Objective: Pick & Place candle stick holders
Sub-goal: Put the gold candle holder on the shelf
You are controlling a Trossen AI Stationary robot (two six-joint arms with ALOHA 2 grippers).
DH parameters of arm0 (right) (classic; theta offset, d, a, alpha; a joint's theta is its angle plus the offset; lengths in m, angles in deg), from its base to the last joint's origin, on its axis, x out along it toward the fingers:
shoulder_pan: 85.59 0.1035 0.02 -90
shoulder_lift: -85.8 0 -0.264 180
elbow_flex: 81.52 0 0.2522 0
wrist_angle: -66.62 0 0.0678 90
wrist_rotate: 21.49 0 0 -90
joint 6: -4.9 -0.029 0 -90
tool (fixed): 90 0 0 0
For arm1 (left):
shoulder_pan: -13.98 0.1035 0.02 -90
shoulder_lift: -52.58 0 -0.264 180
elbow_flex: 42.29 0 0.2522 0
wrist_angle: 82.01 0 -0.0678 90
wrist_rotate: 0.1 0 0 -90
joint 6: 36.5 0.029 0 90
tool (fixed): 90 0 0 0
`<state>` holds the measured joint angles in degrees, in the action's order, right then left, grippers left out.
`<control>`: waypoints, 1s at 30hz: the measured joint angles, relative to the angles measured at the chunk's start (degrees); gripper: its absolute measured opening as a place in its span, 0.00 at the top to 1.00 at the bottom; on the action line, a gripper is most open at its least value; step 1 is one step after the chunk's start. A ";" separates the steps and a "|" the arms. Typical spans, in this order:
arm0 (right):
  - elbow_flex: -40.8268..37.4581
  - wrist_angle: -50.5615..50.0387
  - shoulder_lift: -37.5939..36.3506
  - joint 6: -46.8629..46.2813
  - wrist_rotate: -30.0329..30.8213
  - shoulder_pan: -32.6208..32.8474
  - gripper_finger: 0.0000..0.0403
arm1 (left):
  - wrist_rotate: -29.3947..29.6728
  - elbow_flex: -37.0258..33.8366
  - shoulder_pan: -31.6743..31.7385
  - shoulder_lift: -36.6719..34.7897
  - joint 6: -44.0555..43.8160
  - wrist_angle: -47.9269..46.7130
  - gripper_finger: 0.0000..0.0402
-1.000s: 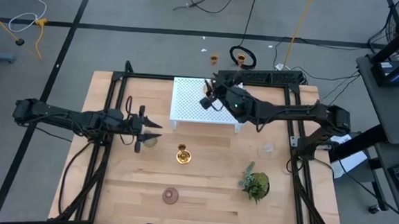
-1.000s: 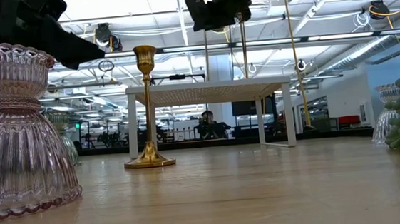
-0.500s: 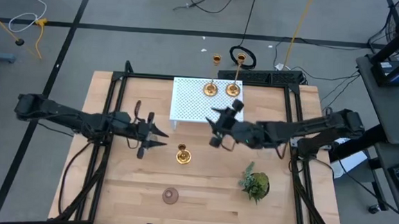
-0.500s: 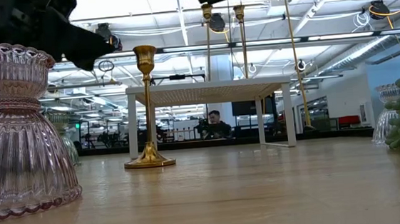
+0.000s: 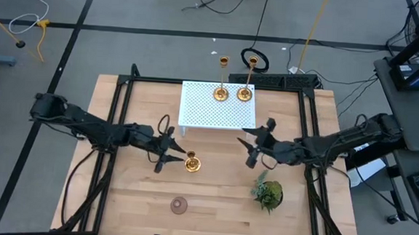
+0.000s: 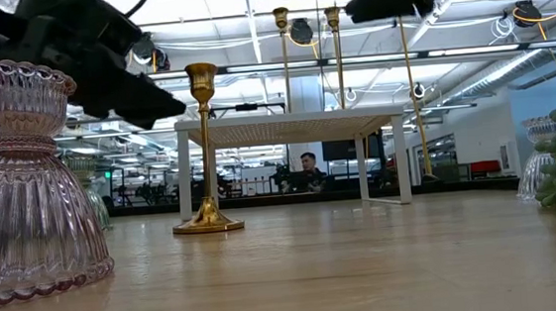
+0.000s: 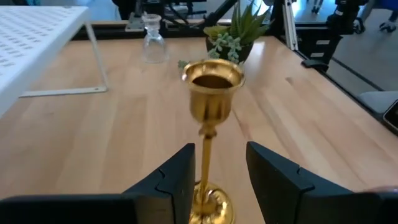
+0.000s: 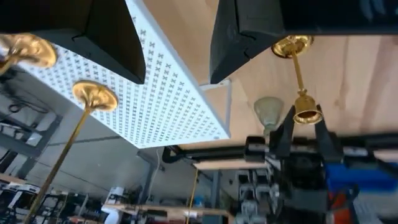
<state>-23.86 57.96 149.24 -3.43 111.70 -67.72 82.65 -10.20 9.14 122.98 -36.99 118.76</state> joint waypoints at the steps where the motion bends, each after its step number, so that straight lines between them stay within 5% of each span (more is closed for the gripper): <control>1: -2.36 3.28 -0.99 -0.01 -0.11 0.00 0.58 | -0.36 1.03 -0.02 1.35 -0.06 0.01 0.63; 11: -17.27 29.43 -5.11 3.57 -12.00 -0.02 0.58 | -0.49 9.44 0.09 14.46 2.15 -3.53 0.63; 21: -18.80 32.41 -5.22 4.93 -12.19 -0.02 0.58 | 0.29 10.23 0.09 16.19 3.43 -3.48 0.64; 30: -18.80 32.42 -5.20 4.93 -11.90 -0.02 0.58 | 2.87 10.19 0.09 14.90 4.43 -3.40 0.95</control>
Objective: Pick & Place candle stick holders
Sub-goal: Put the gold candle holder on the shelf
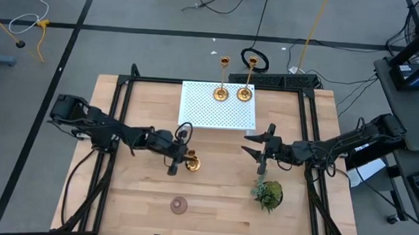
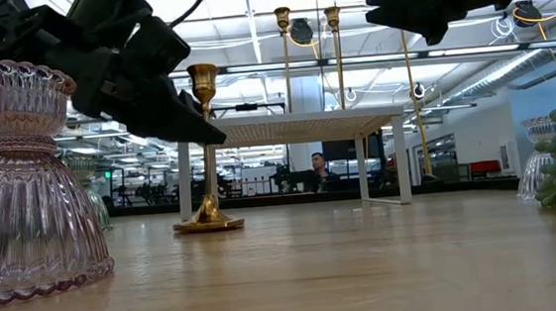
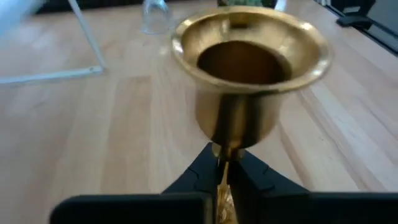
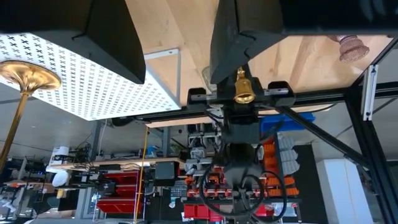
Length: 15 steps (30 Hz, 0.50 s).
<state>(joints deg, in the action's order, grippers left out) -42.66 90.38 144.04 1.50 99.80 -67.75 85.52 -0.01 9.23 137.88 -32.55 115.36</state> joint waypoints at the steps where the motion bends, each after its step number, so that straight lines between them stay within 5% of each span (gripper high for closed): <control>1: 0.00 0.00 0.00 0.00 0.00 0.00 0.58 | 0.33 0.00 0.01 -0.33 0.05 0.14 0.96; 15: 0.00 0.00 0.04 -0.26 0.12 -2.68 0.58 | -1.30 3.10 2.09 -19.59 -7.69 -2.91 0.95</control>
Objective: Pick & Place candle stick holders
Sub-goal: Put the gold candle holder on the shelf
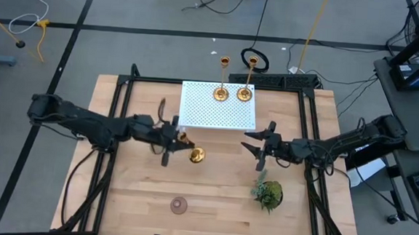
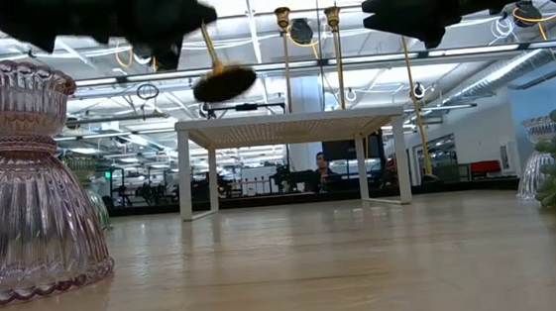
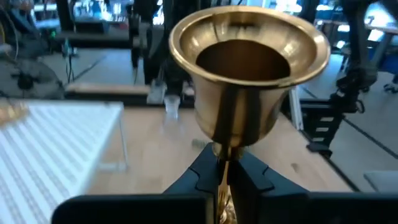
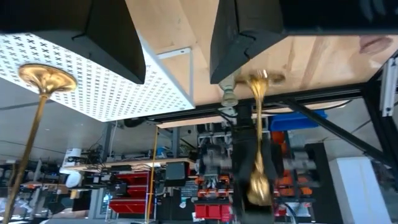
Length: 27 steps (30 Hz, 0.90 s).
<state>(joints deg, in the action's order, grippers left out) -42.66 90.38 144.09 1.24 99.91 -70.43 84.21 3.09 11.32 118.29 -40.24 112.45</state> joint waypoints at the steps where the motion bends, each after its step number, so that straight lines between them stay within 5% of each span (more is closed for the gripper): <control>1: 0.00 0.00 0.00 -0.01 0.00 -0.34 0.58 | -0.62 1.41 0.70 -1.01 1.17 -2.24 0.95; 11: 0.00 -0.88 0.02 -0.16 -0.10 -2.39 0.58 | 4.06 21.27 13.55 1.04 11.27 -29.05 0.96; 20: 0.00 -2.66 0.04 -0.17 -0.16 -2.34 0.58 | -2.88 23.87 30.79 5.67 7.65 -29.24 0.96; 27: 0.00 -2.67 0.04 -0.17 -0.16 -2.32 0.58 | -4.70 23.87 38.46 11.61 9.21 -27.27 0.96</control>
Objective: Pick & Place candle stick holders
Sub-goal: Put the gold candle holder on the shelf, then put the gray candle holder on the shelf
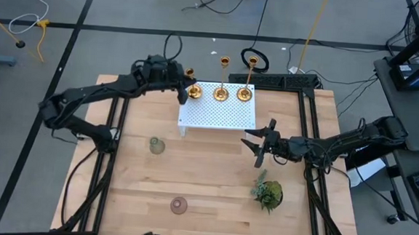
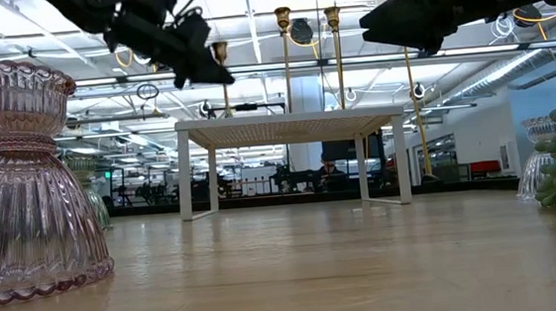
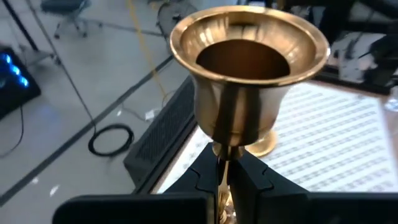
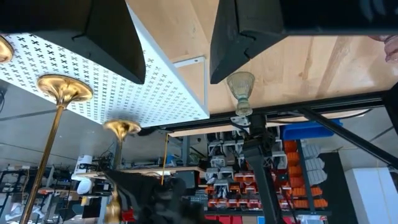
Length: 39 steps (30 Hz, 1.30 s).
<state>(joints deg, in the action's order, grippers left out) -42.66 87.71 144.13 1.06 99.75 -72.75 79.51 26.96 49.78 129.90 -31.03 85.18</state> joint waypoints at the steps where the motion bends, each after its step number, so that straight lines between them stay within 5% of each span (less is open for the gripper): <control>1: 0.00 -0.03 0.00 0.00 -0.01 0.00 0.58 | -0.43 0.00 0.64 0.71 -0.41 0.04 0.96; 14: 0.00 -1.11 -0.02 0.00 -0.02 0.00 0.58 | -2.88 -0.02 2.71 2.00 -0.43 -1.59 0.89; 26: 0.00 -1.07 -0.02 0.00 -0.02 0.00 0.58 | -2.82 -0.02 2.64 1.64 0.27 -2.96 0.73; 39: -0.02 -1.77 -0.02 0.00 -0.04 0.00 0.57 | -2.54 -0.04 2.06 -8.98 2.39 -16.65 0.63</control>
<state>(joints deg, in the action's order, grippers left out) -42.68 85.94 144.11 1.06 99.71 -72.75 76.97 26.92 51.84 120.92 -28.64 68.53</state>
